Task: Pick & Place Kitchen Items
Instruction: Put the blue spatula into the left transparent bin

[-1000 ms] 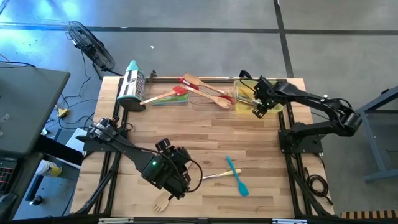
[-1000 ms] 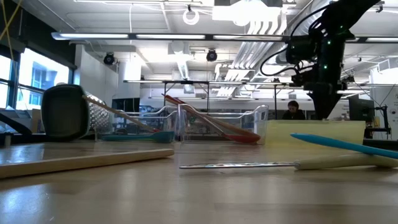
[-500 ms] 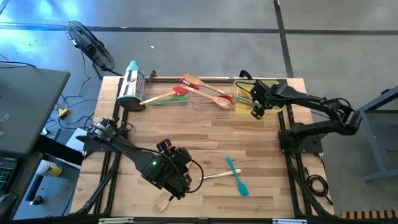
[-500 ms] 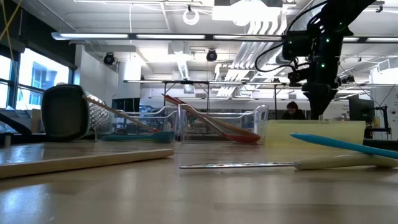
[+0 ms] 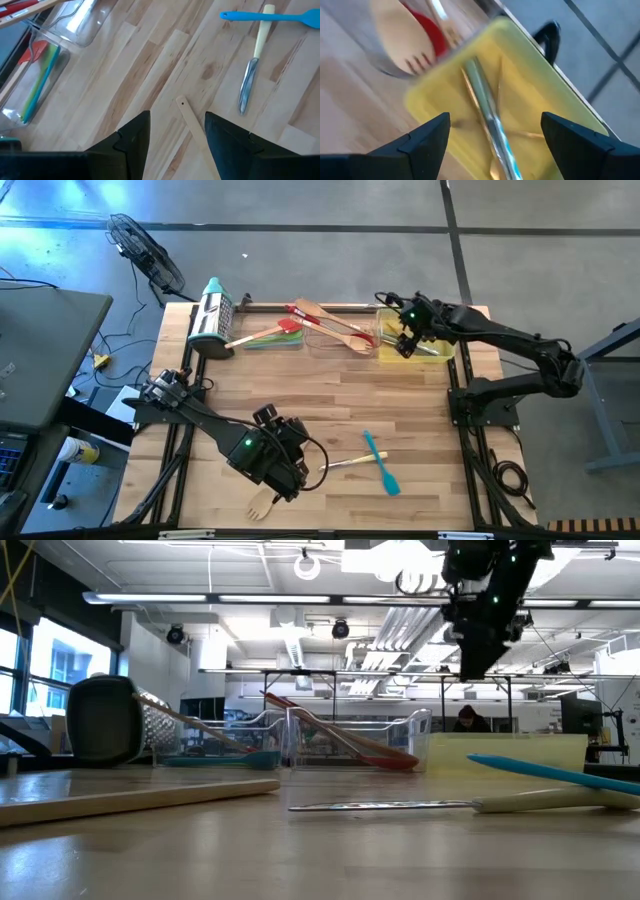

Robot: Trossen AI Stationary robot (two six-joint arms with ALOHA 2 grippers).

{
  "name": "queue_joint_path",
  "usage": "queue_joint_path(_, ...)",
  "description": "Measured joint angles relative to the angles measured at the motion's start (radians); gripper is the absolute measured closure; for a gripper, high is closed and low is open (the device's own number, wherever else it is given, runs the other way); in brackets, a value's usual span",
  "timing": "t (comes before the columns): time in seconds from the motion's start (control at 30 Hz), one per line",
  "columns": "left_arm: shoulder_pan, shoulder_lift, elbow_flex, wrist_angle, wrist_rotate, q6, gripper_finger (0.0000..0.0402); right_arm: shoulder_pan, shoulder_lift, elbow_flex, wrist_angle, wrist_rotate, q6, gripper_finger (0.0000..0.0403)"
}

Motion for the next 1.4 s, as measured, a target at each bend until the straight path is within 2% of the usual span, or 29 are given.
queue_joint_path(0.1, 0.000, -0.006, -0.001, -0.002, 0.002, 0.000, 0.0222, 0.028, -0.006, 0.050, 0.001, -0.077, 0.018, 0.0096)
queue_joint_path(0.23, 0.000, -0.012, -0.001, -0.004, 0.006, 0.000, 0.0222, 0.071, -0.006, 0.104, 0.009, -0.246, 0.052, 0.0096)
queue_joint_path(0.47, 0.000, -0.011, -0.001, 0.013, 0.007, 0.007, 0.0222, 0.173, -0.007, 0.122, 0.153, -0.702, 0.173, 0.0096)
queue_joint_path(0.57, -0.001, -0.011, -0.001, 0.035, 0.007, 0.025, 0.0222, 0.226, -0.007, 0.122, 0.218, -0.859, 0.237, 0.0096)
queue_joint_path(0.73, -0.008, -0.011, -0.001, 0.055, 0.006, 0.027, 0.0222, 0.337, -0.007, 0.122, 0.248, -0.993, 0.290, 0.0096)
queue_joint_path(0.93, -0.020, 0.004, -0.001, 0.104, 0.004, 0.039, 0.0222, 0.494, -0.007, 0.122, 0.249, -0.979, 0.314, 0.0096)
queue_joint_path(1.1, -0.022, 0.018, -0.002, 0.156, 0.006, 0.060, 0.0222, 0.623, -0.006, 0.122, 0.258, -0.894, 0.383, 0.0096)
queue_joint_path(1.27, -0.022, 0.016, 0.000, 0.207, 0.016, 0.081, 0.0222, 0.732, -0.006, 0.122, 0.259, -0.767, 0.470, 0.0096)
queue_joint_path(1.4, -0.022, 0.024, 0.001, 0.247, 0.034, 0.110, 0.0222, 0.818, -0.002, 0.122, 0.260, -0.619, 0.558, 0.0096)
